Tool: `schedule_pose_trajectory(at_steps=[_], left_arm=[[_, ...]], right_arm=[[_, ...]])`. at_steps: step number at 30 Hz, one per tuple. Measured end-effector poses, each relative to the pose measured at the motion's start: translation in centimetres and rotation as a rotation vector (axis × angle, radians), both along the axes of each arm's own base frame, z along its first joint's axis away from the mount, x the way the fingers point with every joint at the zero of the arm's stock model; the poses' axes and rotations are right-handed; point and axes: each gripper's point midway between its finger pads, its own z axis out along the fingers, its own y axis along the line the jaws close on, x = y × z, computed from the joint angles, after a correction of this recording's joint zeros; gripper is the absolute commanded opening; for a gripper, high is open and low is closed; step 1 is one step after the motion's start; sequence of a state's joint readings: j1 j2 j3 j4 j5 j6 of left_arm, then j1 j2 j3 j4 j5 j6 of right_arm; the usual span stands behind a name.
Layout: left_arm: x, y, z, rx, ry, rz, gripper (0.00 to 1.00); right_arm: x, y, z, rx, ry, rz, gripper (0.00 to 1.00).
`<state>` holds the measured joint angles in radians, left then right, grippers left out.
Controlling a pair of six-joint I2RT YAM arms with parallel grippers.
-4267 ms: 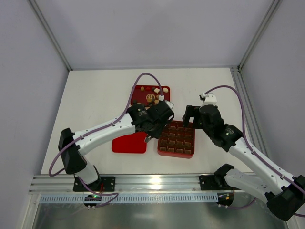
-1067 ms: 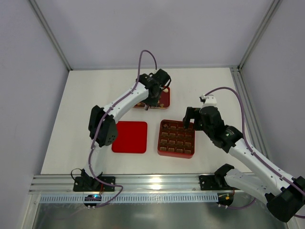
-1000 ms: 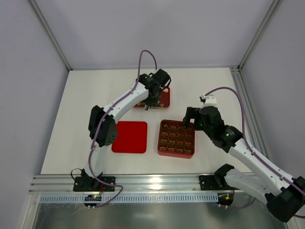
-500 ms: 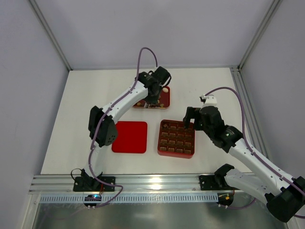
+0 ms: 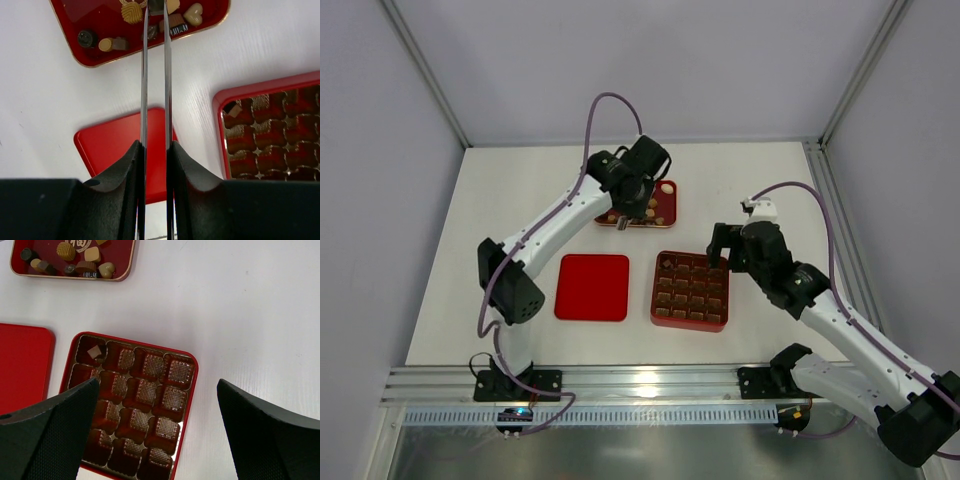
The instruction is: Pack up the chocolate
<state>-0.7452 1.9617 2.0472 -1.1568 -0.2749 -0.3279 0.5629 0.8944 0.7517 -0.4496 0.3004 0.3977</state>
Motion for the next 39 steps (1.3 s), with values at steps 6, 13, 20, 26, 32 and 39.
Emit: schedule_pose_trajectory(at_steps=[6, 13, 20, 26, 32, 39], left_arm=[[-4.6, -1.2, 2.6, -0.065, -0.021, -0.060, 0.14], [-10.0, -3.4, 2.0, -0.100, 0.015, -0.132, 0.15], [-13.5, -5.5, 0.2, -0.107, 0.060, -0.182, 0.15], [-14.7, -6.2, -0.6, -0.113, 0.084, -0.195, 0.17], [-15.1, -6.8, -0.8, -0.120, 0.087, -0.208, 0.20], [-15.5, -6.9, -1.5, -0.107, 0.097, -0.213, 0.24]], right_arm=[[0.2, -0.5, 0.0, -0.006, -0.002, -0.015, 1.00], [0.1, -1.2, 0.7, 0.001, -0.022, -0.035, 1.00], [0.0, -1.6, 0.9, -0.002, -0.021, -0.044, 1.00], [0.0, -1.7, 0.8, -0.005, -0.016, -0.047, 1.00], [-0.1, -1.8, 0.7, -0.007, -0.012, -0.049, 1.00], [-0.1, -1.8, 0.7, -0.007, -0.012, -0.051, 1.00]])
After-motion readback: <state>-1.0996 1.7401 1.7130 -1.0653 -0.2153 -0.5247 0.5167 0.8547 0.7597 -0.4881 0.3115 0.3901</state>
